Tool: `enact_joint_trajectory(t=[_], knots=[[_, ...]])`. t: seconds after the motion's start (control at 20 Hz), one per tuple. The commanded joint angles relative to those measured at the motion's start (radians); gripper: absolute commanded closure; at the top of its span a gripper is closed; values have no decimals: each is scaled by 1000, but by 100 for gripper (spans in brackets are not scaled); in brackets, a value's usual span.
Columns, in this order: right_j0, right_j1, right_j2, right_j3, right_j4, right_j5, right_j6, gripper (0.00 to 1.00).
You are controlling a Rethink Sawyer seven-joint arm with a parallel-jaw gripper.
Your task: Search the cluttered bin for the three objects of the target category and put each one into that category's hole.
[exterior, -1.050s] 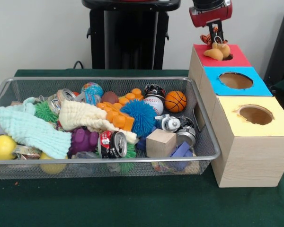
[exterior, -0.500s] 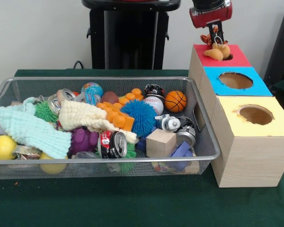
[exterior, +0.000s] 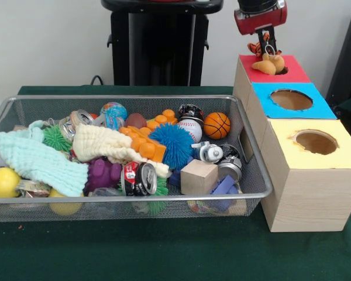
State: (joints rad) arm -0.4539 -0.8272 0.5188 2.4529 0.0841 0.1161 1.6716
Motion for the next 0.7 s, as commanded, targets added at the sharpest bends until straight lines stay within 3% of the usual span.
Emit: enact_joint_trajectory(t=[0.05,0.35,0.7], knots=[[-15,-22,14,-41,11,-42,193,100],[-37,-143,70,3,59,62,208,100],[-59,-209,107,18,97,126,201,100]])
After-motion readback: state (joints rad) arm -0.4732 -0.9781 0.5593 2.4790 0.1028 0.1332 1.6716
